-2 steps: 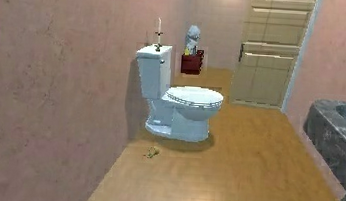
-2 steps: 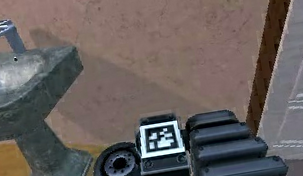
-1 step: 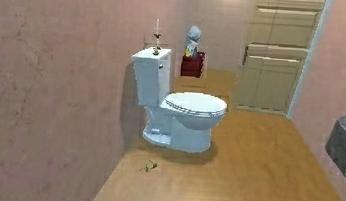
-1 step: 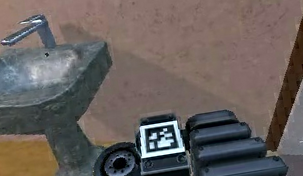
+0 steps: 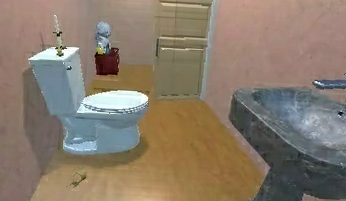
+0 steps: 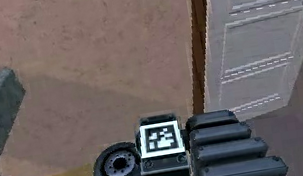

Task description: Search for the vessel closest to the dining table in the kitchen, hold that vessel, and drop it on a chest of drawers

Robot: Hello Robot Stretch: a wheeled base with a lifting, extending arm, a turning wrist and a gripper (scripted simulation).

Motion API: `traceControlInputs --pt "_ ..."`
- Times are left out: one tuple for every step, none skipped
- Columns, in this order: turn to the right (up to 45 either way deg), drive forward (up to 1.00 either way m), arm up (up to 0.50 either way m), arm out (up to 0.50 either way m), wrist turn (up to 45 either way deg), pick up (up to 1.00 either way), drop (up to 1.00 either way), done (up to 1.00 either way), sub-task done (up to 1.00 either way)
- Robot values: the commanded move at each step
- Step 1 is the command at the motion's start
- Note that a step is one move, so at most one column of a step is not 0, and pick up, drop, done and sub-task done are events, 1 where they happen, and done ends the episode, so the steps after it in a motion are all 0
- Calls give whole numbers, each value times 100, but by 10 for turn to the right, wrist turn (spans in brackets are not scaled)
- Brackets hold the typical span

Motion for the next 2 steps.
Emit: traceControlInputs --pt "0 100 0 0 0 0 0 0 0" --pt "0 35 0 0 0 0 0 0 0"
